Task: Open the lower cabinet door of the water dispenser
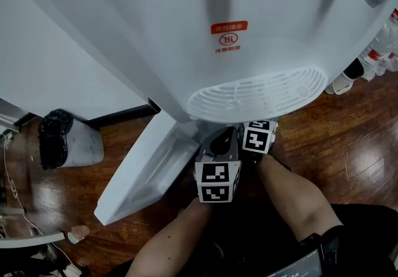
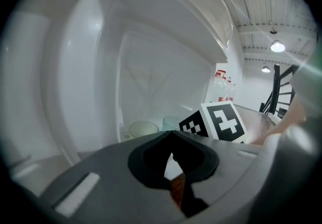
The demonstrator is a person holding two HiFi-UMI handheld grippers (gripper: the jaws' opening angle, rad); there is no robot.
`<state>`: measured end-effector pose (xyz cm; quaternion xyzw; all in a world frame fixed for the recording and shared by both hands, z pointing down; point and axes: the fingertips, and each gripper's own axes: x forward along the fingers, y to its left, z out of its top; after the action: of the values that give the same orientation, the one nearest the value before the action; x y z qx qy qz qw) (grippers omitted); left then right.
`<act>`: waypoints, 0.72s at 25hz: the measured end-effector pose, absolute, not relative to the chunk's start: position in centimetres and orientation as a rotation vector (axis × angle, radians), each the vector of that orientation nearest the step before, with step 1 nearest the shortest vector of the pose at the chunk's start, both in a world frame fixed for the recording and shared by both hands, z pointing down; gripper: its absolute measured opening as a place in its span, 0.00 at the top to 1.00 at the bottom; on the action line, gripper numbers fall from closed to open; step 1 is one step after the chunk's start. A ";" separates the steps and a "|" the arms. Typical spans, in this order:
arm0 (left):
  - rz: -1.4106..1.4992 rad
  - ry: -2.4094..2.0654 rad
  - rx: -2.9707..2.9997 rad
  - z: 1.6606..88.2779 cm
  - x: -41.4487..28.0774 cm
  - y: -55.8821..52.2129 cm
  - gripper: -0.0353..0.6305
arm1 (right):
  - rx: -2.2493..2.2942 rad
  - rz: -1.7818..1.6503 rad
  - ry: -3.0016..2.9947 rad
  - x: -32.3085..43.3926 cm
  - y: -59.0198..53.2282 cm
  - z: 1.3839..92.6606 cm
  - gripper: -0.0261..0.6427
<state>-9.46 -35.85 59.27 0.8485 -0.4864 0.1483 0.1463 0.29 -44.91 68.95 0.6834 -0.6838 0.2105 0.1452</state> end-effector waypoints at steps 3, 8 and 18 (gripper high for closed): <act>0.388 -1.392 2.402 59.3 -9.9 -36.1 0.82 | 2.005 0.612 -1.949 0.4 -45.4 69.0 0.40; 0.405 -1.374 2.407 60.0 -9.8 -35.9 0.82 | 2.006 0.563 -1.905 0.4 -45.6 69.4 0.40; 0.390 -1.355 2.418 60.4 -10.5 -35.1 0.82 | 1.991 0.565 -1.936 -0.3 -47.3 69.9 0.42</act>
<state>-10.47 -35.06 60.43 0.8513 -0.4768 0.1374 0.1703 -0.29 -47.33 69.86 0.6943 -0.6750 0.1970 0.1532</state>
